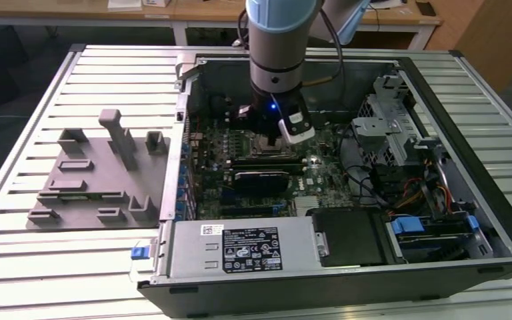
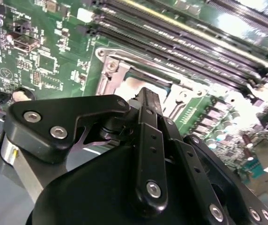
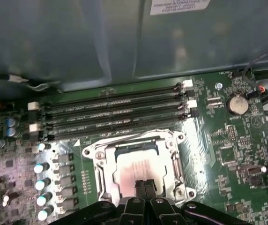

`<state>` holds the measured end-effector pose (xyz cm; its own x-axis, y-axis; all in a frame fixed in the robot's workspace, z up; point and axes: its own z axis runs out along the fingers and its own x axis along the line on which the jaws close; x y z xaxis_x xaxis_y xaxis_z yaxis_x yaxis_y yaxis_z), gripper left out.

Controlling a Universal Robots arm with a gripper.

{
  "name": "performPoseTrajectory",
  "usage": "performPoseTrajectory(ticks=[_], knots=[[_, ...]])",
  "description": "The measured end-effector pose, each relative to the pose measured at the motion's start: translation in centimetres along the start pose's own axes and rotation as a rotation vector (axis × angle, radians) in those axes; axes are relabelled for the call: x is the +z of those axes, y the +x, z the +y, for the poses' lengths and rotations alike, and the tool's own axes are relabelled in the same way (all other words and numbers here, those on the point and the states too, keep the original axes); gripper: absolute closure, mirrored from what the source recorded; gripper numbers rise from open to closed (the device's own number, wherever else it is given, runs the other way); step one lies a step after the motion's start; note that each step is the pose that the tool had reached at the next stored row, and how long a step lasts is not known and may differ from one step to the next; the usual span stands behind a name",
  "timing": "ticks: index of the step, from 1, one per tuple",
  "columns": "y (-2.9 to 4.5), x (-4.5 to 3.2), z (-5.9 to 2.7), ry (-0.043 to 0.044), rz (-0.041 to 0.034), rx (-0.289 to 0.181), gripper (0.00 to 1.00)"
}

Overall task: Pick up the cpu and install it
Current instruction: 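Install the second cpu locking lever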

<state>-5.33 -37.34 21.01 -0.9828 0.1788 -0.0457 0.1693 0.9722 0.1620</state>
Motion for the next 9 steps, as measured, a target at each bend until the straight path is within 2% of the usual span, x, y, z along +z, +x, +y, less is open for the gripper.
performPoseTrajectory(ticks=[2,9], knots=[[0.00,0.08,0.50,0.0101,-0.0016,-0.001,0.89],[0.01,0.10,0.62,0.0107,-0.0017,-0.001,0.89]])
